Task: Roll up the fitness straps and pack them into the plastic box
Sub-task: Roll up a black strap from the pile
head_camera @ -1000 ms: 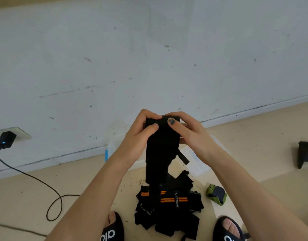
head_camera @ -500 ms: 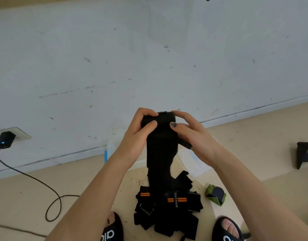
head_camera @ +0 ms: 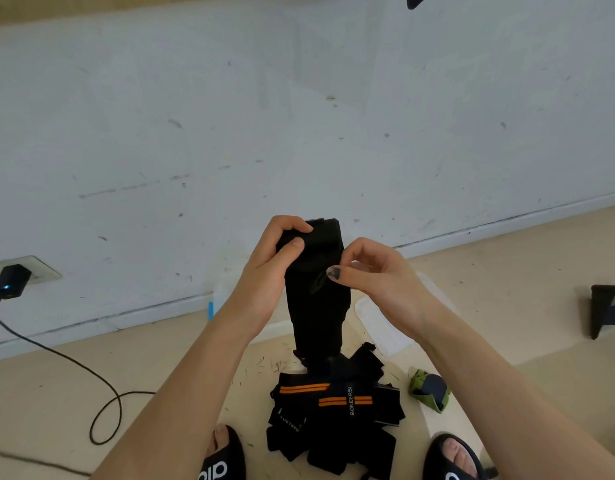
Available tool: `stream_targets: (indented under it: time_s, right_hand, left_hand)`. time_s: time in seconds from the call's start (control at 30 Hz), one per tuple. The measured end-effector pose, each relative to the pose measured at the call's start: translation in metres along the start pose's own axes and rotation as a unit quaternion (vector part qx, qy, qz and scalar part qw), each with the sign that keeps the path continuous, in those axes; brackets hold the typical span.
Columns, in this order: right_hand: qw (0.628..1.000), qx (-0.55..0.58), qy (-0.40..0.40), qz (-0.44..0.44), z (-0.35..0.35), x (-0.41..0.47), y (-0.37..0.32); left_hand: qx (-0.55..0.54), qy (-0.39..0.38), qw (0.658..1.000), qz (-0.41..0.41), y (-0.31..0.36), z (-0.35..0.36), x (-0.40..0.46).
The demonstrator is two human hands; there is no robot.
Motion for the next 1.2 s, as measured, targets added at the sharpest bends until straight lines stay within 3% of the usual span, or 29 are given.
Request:
stream_targets:
  time_s: [0.17, 0.43, 0.63, 0.8, 1.03, 1.2]
  right_hand:
    - [0.998, 0.019, 0.060, -0.024, 0.001, 0.000, -0.001]
    - [0.995, 0.044, 0.078, -0.031, -0.001, 0.002, 0.000]
    - [0.993, 0.067, 0.091, -0.015, -0.004, 0.004, 0.005]
    - [0.993, 0.097, 0.063, 0.017, -0.004, 0.004, 0.006]
    - [0.987, 0.144, -0.034, 0.055, 0.013, 0.000, 0.003]
    - [0.987, 0.146, 0.005, 0.072, 0.010, 0.002, 0.005]
  left_hand:
    - [-0.010, -0.013, 1.000, 0.002, 0.002, 0.007, -0.002]
    - [0.033, -0.022, 0.999, 0.027, 0.005, 0.008, -0.006]
    - [0.189, -0.023, 0.970, 0.151, 0.018, 0.010, -0.011]
    - [0.252, -0.019, 0.944, 0.213, 0.022, 0.007, -0.010]
    - [0.219, -0.043, 0.958, 0.181, 0.022, 0.010, -0.009]
    - [0.222, -0.056, 0.963, 0.146, 0.017, 0.010, -0.011]
Point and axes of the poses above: each hand's wrist, its own x-axis towards the middle knuckle, its own z-axis out of the palm, y = z × x, the point moved 8 cm from there along x, towards the middle knuckle, and after that the axes turned 6 degrees about y, right-handed, at the moved point
